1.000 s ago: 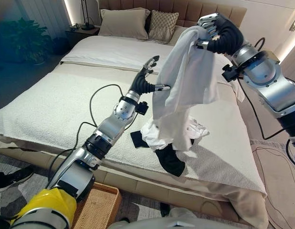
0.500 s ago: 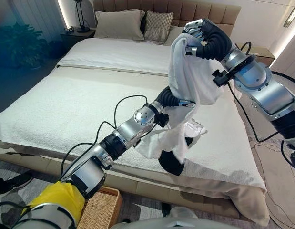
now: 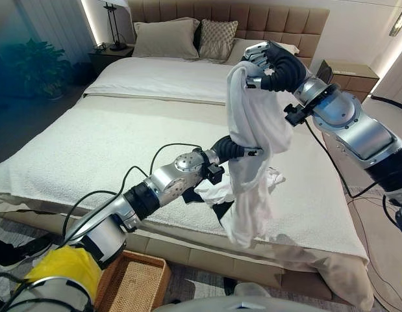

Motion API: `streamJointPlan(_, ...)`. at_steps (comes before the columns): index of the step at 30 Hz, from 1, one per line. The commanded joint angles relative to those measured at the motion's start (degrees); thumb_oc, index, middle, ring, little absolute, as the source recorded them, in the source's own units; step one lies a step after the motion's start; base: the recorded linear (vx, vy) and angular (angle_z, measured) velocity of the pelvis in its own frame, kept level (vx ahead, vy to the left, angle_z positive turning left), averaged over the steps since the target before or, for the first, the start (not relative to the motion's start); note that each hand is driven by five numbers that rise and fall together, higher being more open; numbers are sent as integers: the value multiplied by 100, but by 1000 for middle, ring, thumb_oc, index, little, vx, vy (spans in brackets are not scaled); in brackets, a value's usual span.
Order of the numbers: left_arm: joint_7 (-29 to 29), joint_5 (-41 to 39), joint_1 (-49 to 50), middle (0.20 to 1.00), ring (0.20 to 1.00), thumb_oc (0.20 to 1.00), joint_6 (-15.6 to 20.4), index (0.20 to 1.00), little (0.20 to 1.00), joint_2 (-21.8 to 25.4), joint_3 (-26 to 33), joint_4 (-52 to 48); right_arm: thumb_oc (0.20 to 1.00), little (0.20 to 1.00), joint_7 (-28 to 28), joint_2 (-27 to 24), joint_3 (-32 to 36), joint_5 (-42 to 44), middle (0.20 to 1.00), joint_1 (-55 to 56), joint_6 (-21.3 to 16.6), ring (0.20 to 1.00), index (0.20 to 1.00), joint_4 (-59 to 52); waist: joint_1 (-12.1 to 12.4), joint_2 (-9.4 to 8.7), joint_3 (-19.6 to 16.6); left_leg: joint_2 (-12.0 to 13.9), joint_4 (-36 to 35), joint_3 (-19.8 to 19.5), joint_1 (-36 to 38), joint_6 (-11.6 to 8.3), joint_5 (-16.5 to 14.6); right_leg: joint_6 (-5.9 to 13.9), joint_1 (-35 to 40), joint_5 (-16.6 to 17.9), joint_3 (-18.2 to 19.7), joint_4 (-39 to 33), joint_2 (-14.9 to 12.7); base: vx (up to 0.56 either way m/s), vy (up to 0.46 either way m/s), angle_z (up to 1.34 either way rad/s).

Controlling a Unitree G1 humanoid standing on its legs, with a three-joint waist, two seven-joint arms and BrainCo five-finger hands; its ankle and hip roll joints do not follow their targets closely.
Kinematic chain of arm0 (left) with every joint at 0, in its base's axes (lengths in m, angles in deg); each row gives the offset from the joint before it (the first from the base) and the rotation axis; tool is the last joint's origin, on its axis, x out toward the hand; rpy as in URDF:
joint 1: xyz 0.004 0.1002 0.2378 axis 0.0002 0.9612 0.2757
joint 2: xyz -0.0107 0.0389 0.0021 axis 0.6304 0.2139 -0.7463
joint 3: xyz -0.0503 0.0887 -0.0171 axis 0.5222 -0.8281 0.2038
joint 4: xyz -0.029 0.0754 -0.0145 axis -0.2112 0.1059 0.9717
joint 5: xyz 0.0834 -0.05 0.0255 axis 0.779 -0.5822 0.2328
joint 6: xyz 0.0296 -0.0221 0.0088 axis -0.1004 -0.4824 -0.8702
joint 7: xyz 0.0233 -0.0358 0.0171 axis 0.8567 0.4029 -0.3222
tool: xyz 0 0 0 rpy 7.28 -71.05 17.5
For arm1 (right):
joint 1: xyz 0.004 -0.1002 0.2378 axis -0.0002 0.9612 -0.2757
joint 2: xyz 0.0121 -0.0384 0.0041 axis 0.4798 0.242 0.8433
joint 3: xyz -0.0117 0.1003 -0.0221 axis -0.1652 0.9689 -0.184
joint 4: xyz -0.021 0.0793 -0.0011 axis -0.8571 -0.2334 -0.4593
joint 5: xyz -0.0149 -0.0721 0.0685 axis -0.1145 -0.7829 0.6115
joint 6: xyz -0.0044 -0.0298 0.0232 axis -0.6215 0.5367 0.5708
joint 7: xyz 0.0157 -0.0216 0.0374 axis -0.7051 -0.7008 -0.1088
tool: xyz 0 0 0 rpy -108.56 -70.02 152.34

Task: Pick up clothes into the bucket

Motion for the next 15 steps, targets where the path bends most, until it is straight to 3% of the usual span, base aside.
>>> streamJointPlan(1, -240, 127, 90, 200, 200, 200, 500, 200, 200, -152, 615, 20, 1000, 1000, -271, 107, 689, -171, 1000, 73, -268, 1000, 1000, 244, 178, -197, -144, 0, 684, -286, -567, -151, -326, 466, 254, -728, -138, 622, -355, 1, 1, 6)
streamJointPlan(5, -575, 329, 558, 200, 200, 200, 656, 200, 200, -214, 1110, -249, 1000, 1000, -466, 199, 1387, -244, 1000, 808, -242, 1000, 1000, 314, 235, -210, -94, -10, 706, -317, -593, -130, -341, 451, 251, -749, -168, 641, -364, -1, -1, 6)
streamJointPlan(9, -788, 898, 892, 200, 200, 200, 781, 200, 200, 21, 1527, -730, 1000, 1000, -685, 341, 2213, -247, 1000, 1606, -229, 1000, 1000, 503, 290, -204, -44, -24, 724, -356, -616, -110, -359, 439, 247, -778, -191, 667, -370, -1, -5, 3)
streamJointPlan(15, -916, 1512, 1553, 200, 200, 200, 869, 200, 200, 198, 2189, -1439, 1000, 1000, -820, 874, 3128, -207, 1000, 2690, -191, 1000, 1000, 727, 351, -193, 35, -51, 777, -380, -656, -82, -394, 429, 226, -800, -212, 696, -384, -12, 0, 4)
